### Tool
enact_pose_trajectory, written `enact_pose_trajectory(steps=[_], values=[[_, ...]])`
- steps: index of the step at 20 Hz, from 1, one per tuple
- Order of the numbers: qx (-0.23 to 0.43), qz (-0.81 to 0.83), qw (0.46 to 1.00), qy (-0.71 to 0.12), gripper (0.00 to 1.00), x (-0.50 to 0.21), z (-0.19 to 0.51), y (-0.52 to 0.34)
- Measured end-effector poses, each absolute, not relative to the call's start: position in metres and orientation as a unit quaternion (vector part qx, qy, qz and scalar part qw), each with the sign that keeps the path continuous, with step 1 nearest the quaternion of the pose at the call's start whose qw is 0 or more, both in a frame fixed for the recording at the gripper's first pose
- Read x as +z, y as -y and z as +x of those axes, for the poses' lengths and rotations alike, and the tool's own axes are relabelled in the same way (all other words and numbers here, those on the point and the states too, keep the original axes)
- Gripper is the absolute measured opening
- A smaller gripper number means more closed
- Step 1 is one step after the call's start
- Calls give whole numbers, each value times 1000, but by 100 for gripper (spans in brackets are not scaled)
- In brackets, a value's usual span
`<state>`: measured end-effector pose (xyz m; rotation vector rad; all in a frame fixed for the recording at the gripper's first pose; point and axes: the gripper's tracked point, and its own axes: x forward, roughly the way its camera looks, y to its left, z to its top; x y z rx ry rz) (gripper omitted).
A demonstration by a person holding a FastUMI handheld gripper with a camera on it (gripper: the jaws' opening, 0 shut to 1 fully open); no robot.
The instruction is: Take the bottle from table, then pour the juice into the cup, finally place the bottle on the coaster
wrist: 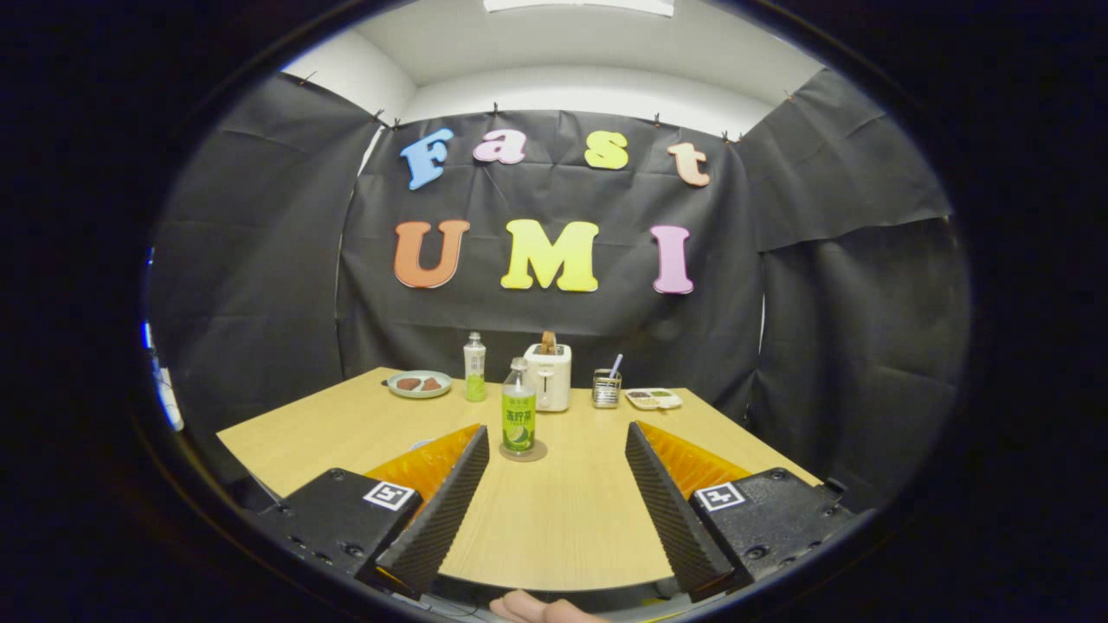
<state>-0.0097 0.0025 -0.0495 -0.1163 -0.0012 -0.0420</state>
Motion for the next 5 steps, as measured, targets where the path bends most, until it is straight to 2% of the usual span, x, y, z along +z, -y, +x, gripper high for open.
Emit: enact_pose_trajectory(steps=[5], values=[[-19,-62,998,-3,100,-54,-13,3]])
